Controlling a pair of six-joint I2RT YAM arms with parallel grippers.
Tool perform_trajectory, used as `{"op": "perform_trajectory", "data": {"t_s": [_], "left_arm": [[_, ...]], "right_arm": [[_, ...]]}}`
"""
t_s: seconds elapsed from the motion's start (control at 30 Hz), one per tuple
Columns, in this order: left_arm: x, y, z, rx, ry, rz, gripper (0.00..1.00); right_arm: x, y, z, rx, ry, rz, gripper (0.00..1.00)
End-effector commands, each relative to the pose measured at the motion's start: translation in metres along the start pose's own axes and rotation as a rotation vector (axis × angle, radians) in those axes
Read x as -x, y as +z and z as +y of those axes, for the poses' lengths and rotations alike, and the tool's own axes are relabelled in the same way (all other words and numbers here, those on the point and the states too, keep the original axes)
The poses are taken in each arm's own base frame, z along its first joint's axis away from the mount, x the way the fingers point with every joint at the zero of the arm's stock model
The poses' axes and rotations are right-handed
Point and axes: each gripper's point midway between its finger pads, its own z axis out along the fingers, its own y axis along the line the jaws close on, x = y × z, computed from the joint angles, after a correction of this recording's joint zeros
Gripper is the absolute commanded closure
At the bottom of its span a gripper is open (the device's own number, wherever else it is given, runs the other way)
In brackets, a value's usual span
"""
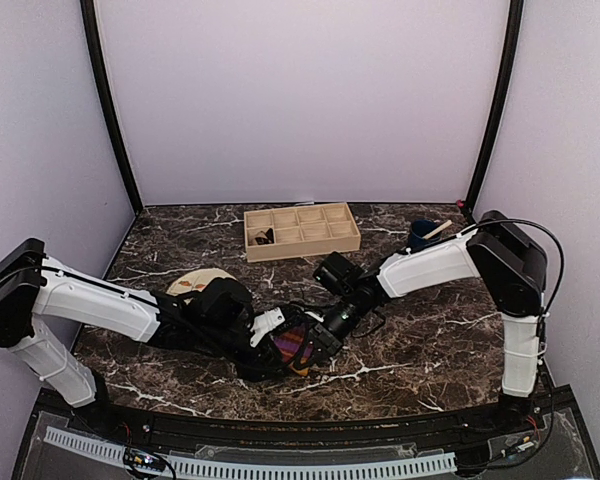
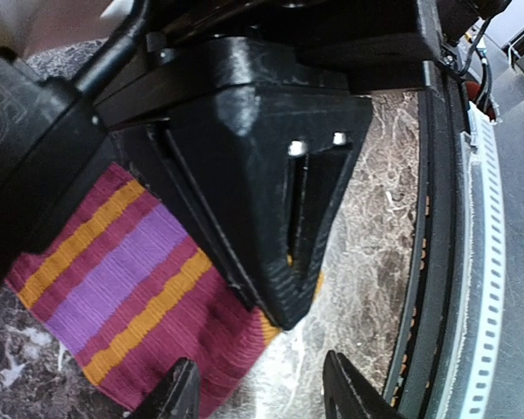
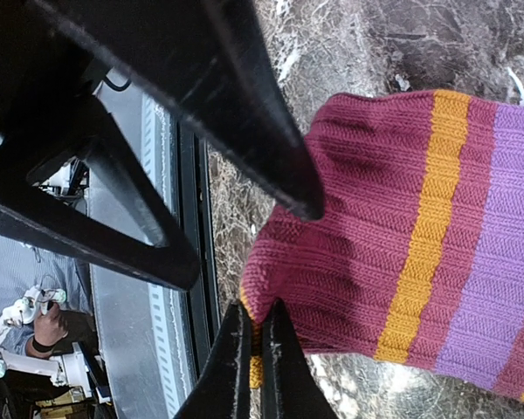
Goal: Roll the socks
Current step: Roll the sock at the center of the board.
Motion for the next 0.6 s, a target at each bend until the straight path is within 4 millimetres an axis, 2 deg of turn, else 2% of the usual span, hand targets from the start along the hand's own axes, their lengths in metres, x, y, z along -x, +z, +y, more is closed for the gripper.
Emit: {"op": "perform_trajectory", "data": {"t_s": [0.0,0.33,0.57], "left_arm": [[0.003,-0.001,0.005,0.049,0.060,0.005,0.50],[0.002,0.006,0.005,0.038,0.097,-0.013,0.52],[0.000,0.015,0.007,0.029,0.116,0.009,0.63]], "right_arm": [[-0.005,0.000,0.000,0.033,0.010,0.005,1.00],[-0.009,-0.001,0.005,0.063,0.017,0.010,1.00],[-0.012,-0.001,0.004,0.073,0.023,0.013,1.00]]}}
